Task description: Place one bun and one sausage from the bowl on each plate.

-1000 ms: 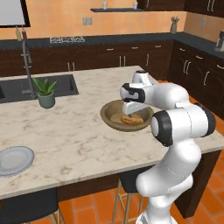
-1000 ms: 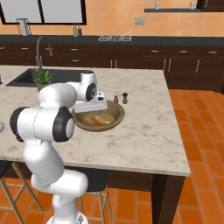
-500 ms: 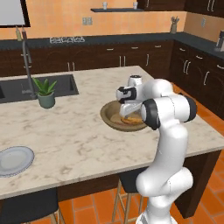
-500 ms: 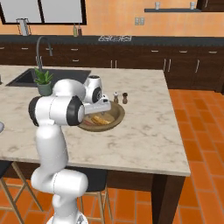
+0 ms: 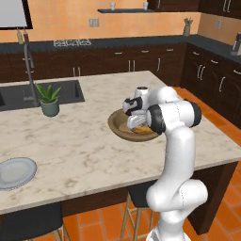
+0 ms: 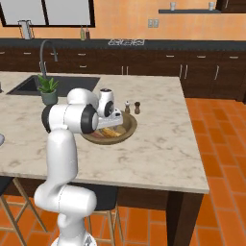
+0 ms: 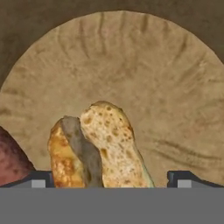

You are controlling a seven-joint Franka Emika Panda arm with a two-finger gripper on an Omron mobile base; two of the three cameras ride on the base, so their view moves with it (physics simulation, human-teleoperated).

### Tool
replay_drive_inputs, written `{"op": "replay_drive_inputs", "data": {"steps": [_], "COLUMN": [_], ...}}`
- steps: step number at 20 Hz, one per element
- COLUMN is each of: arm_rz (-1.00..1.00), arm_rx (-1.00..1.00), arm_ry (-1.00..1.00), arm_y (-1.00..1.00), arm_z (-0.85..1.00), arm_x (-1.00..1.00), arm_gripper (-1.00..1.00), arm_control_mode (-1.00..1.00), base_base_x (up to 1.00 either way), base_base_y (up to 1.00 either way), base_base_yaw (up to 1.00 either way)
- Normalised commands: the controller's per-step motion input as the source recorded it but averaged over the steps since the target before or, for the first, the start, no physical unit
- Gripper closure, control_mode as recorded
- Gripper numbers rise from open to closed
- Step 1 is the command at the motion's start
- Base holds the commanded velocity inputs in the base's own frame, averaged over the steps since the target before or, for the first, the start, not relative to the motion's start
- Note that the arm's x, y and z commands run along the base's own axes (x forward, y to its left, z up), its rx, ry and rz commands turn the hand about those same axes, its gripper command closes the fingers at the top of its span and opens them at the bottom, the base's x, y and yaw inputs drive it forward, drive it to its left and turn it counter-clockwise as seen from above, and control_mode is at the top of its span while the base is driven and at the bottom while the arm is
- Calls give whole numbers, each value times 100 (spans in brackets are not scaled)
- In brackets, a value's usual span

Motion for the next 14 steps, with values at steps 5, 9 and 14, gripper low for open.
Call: {"op": "replay_drive_inputs", "data": {"steps": [5,9,14], "arm_rz": [0,0,0], "arm_rx": [0,0,0], "arm_ry": [-6,-9,-6], "arm_y": [0,0,7], "arm_z": [-18,-11,-30], "arm_x": [0,0,-14], "arm_gripper": [-100,-100,-100], "arm_control_mode": [-100,-100,-100], "base_base_x": [0,0,0], "base_base_y": [0,0,0], "base_base_yaw": [0,0,0]}}
